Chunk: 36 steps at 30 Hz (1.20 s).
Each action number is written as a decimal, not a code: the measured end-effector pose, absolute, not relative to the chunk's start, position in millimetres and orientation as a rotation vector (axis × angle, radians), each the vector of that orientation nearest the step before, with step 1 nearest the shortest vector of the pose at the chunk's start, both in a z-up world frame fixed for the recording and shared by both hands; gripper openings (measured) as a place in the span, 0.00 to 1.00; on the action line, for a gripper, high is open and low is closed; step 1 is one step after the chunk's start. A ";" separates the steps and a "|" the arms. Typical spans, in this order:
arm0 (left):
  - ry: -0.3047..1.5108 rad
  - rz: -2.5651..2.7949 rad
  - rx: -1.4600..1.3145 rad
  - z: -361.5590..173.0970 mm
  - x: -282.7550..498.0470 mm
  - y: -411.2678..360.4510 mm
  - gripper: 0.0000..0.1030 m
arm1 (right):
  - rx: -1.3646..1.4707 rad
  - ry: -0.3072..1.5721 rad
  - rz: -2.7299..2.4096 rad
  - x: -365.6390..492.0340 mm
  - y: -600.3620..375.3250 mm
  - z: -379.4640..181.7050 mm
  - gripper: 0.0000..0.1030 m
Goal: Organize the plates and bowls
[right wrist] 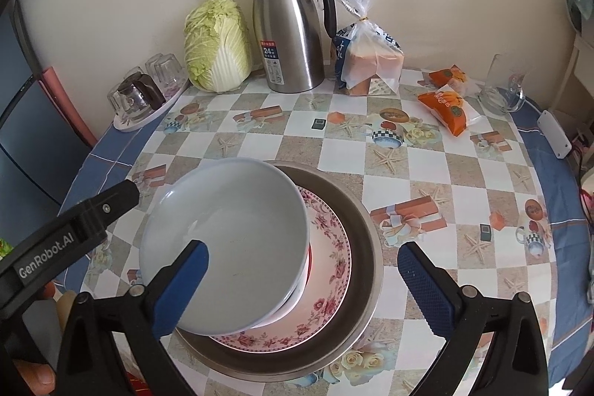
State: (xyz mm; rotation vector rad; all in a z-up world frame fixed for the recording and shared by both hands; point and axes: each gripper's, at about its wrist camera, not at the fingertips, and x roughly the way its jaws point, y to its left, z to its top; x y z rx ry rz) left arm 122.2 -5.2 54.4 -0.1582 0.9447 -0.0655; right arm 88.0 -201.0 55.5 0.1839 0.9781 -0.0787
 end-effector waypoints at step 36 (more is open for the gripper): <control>0.940 0.008 0.156 29.2 36.5 -6.3 0.94 | 0.172 0.922 -0.132 -1.8 -203.1 42.7 1.00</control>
